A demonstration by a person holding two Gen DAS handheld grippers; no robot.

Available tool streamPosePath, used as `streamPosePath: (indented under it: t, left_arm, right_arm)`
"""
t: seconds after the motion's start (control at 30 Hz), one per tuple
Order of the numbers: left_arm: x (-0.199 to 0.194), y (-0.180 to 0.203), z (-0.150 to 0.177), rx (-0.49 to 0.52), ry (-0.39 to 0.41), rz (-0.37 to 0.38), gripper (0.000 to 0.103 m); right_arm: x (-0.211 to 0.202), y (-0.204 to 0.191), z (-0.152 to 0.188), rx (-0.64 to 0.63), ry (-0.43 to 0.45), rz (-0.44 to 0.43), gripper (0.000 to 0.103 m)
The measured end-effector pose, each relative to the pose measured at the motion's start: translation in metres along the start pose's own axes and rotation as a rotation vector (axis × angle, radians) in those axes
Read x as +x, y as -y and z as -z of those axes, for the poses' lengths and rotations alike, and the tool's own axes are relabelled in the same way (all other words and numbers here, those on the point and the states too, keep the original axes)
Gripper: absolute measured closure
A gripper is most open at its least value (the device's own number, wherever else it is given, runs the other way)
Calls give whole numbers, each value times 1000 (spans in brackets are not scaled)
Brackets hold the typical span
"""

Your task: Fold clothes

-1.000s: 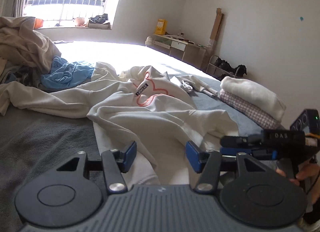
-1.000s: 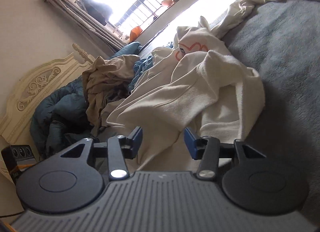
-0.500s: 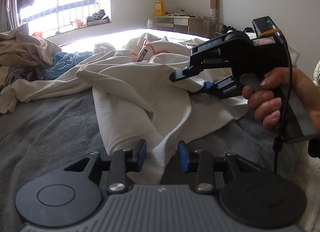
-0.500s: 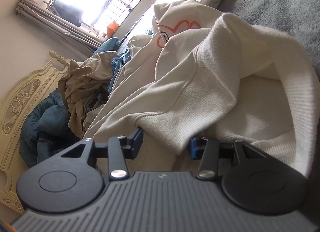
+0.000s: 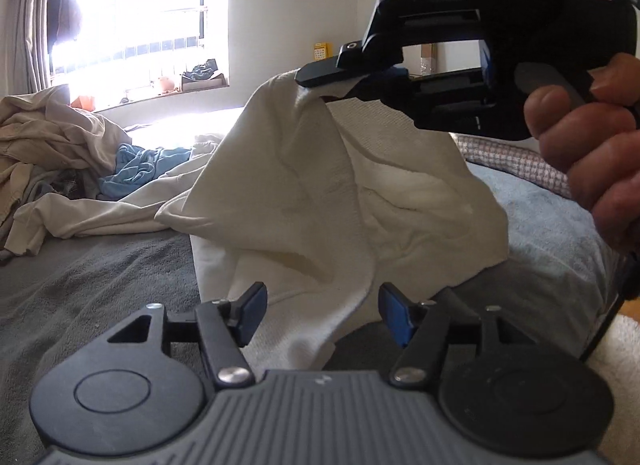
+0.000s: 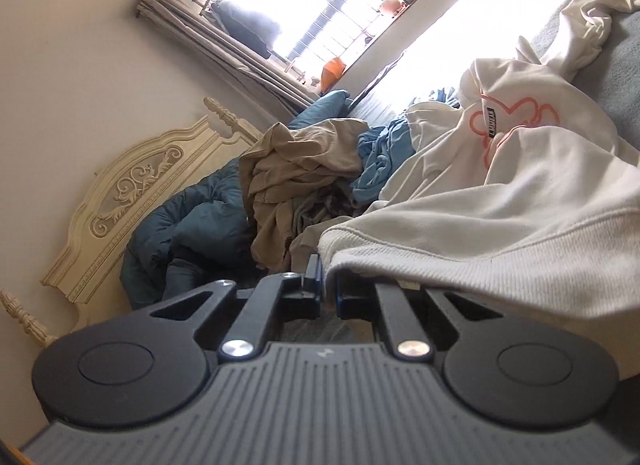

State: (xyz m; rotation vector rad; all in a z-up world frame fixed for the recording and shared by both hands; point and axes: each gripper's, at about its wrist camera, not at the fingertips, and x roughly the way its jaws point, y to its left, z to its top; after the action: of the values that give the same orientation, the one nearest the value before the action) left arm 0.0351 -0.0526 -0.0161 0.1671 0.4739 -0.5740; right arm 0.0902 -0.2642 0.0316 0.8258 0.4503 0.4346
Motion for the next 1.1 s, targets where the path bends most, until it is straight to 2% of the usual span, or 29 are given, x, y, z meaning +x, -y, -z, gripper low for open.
streamPosePath:
  t: [0.1, 0.2, 0.23, 0.27, 0.3, 0.33, 0.37, 0.57, 0.63, 0.67, 0.7, 0.77, 0.87, 0.97, 1.03, 1.1]
  left_arm:
    - [3, 6, -12, -26, 47, -29, 35]
    - [7, 10, -24, -39, 85, -114, 36]
    - [8, 9, -27, -45, 96, -152, 44]
    - [7, 6, -29, -62, 104, -191, 60]
    - [6, -1, -31, -92, 111, -222, 69]
    - [2, -8, -33, -127, 118, -242, 89]
    - [-2, -16, -34, -164, 126, -260, 98]
    - [-49, -71, -23, -376, 204, -389, 99]
    - [-55, -96, -12, -491, 178, -401, 99]
    - [-56, -110, -4, -557, 148, -410, 99]
    - [-55, -123, 5, -620, 118, -420, 99]
    - [-53, -143, 25, -706, 65, -433, 99]
    - [-52, -157, 47, -751, 30, -422, 99]
    - [-52, -160, 51, -750, 31, -409, 99]
    - [-52, -161, 52, -748, 34, -402, 99]
    - [-52, -162, 51, -749, 36, -404, 98]
  right_arm:
    - [-4, -18, 1, -8, -4, -42, 98]
    - [-8, -33, 3, -31, -7, -58, 98]
    - [-10, -36, 4, -34, -7, -64, 98]
    - [-12, -40, 5, -41, -6, -66, 98]
    - [-14, -43, 6, -49, -7, -68, 98]
    - [-15, -45, 7, -61, -8, -65, 98]
    - [-16, -46, 8, -74, -10, -63, 98]
    - [-13, -48, 15, -150, -51, -53, 95]
    - [-8, -46, 22, -194, -87, -24, 93]
    - [-6, -44, 27, -217, -116, -8, 87]
    - [-6, -41, 34, -247, -145, 18, 77]
    - [-8, -35, 49, -309, -198, 70, 68]
    - [-27, -26, 81, -487, -220, 194, 57]
    - [-49, -10, 108, -670, -176, 385, 54]
    - [-61, 6, 122, -776, -146, 548, 54]
    - [-67, 17, 127, -814, -123, 633, 54]
